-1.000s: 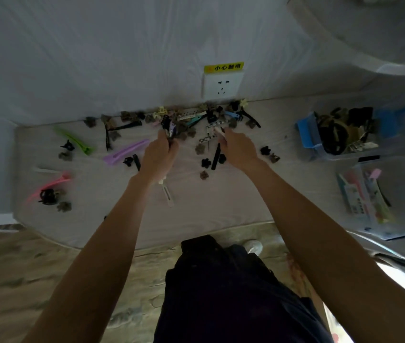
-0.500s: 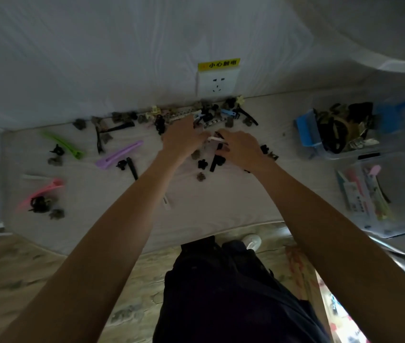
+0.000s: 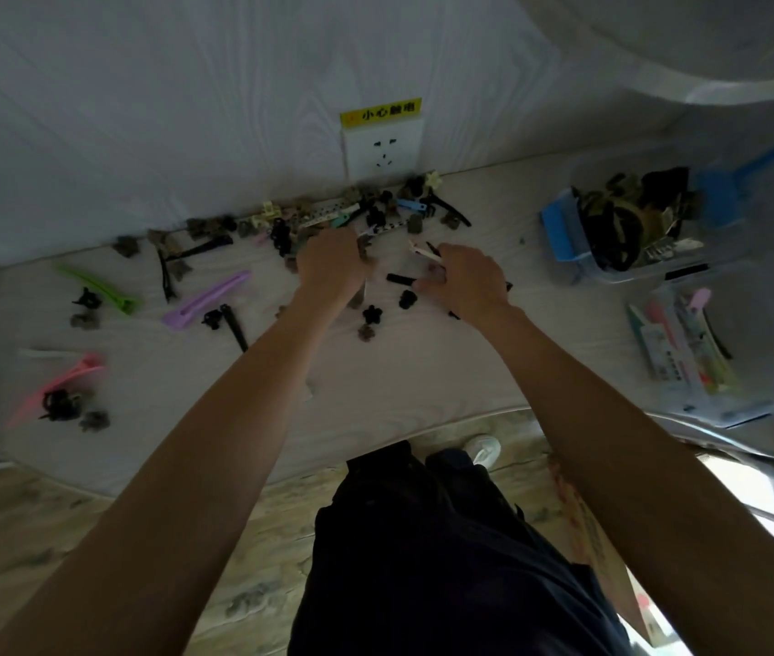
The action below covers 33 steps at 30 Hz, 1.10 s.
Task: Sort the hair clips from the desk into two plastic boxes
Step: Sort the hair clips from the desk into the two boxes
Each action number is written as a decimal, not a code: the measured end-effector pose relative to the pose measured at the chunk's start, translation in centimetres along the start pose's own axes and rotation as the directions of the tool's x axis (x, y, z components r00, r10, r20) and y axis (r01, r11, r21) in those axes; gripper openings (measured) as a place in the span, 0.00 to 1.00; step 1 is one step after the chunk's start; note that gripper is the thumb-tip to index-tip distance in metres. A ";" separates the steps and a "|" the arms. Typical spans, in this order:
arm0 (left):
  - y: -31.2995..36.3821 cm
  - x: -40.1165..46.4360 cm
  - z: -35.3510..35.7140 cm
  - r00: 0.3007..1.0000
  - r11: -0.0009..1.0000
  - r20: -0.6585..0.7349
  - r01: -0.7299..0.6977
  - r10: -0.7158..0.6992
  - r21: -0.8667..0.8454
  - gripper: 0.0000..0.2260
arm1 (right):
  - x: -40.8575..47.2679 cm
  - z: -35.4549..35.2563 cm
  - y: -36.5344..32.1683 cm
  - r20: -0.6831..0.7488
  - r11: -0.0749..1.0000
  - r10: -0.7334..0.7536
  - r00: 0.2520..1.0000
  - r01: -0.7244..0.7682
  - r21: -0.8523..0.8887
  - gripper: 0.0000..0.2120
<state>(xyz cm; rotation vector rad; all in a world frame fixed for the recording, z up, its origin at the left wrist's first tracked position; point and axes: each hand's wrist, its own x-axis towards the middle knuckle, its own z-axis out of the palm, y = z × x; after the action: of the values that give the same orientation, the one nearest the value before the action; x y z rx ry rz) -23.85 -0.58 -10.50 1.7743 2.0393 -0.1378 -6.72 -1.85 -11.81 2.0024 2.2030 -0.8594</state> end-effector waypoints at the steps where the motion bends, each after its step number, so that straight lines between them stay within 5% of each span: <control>1: -0.2 0.0 0.1 1.000 0.999 -0.008 0.007 -0.007 -0.039 0.14 | 0.1 0.1 -0.2 0.013 0.999 -0.006 1.000 0.007 -0.040 0.22; 6: -1.3 -0.4 0.2 0.997 0.889 -0.079 -0.047 0.012 -0.456 0.12 | 0.4 0.6 -0.8 0.036 0.989 -0.026 0.999 0.031 -0.145 0.19; 11: -1.7 -2.1 -0.4 0.992 0.825 -0.117 -0.108 0.051 -0.554 0.12 | -0.3 0.2 -0.9 -0.014 0.991 -0.014 1.000 0.012 -0.135 0.15; 15: -0.9 -4.9 -0.1 0.992 0.741 -0.104 -0.126 0.076 -0.660 0.12 | -3.1 -1.9 -0.6 -0.112 0.967 0.129 0.985 -0.100 0.234 0.13; 18: 0.9 -7.4 1.0 0.989 0.672 -0.081 -0.143 0.124 -0.727 0.16 | -8.0 -4.4 1.6 -0.140 0.784 0.217 0.966 -0.088 0.614 0.12; 21: 4.1 -9.7 2.7 0.969 0.576 -0.037 -0.175 0.243 -0.798 0.18 | -13.9 -6.5 6.9 -0.217 0.627 0.369 0.904 -0.070 0.776 0.11; 27: 13.3 -12.0 4.0 0.907 0.615 -0.071 -0.337 0.414 -0.712 0.18 | -19.3 -9.5 19.2 -0.390 0.790 0.572 0.722 -0.355 0.500 0.11; 33: 21.2 -12.3 3.9 0.827 0.696 -0.088 -0.520 0.555 -0.495 0.08 | -17.4 -9.2 24.7 -0.151 0.851 0.479 0.865 -0.415 0.322 0.24</control>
<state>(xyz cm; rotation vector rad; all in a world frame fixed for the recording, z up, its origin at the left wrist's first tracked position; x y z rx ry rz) -1.32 -9.52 -5.03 1.8854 1.2518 0.4675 22.12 -13.42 -6.29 2.7209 1.6348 -0.9527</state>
